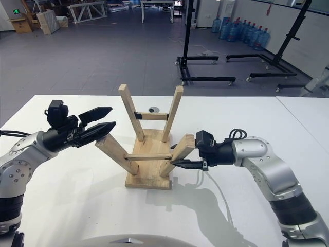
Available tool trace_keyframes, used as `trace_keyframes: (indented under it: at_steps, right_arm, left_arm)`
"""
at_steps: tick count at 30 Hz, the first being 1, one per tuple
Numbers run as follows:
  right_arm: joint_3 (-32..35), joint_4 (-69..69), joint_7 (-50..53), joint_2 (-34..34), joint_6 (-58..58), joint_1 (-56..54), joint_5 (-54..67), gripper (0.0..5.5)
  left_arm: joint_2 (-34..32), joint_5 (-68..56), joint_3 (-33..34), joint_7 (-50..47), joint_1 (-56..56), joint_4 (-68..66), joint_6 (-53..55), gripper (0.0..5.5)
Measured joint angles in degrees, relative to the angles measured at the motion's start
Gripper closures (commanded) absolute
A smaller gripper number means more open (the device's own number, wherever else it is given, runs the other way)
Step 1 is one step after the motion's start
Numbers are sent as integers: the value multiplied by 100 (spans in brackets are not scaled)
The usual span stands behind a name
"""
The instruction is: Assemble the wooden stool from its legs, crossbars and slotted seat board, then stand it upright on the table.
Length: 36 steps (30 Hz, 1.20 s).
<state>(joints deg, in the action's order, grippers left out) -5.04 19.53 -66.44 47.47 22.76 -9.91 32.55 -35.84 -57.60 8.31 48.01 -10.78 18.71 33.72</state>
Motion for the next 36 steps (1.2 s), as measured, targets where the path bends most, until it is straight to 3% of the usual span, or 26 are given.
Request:
trace_keyframes:
  at_steps: [7, 12, 17, 26, 36]
  right_arm:
    - [17, -55, 203, -329, 221, -83, 101, 193]
    - [182, 91, 303, -330, 186, 272, 85, 193]
    - [849, 233, 650, -539, 167, 649, 460, 193]
    - [1974, 632, 996, -558, 353, 918, 1344, 193]
    - [2565, 748, 2308, -795, 271, -226, 1804, 193]
  left_arm:
    - [26, 2, -94, -12, -44, -66, -85, 142]
    - [45, -4, -97, -17, -15, -54, -103, 142]
    - [98, -6, -79, -227, 25, 50, -106, 142]
    - [514, 186, -380, -1502, -173, 755, 94, 142]
    - [741, 224, -790, -1791, -272, 1031, 235, 142]
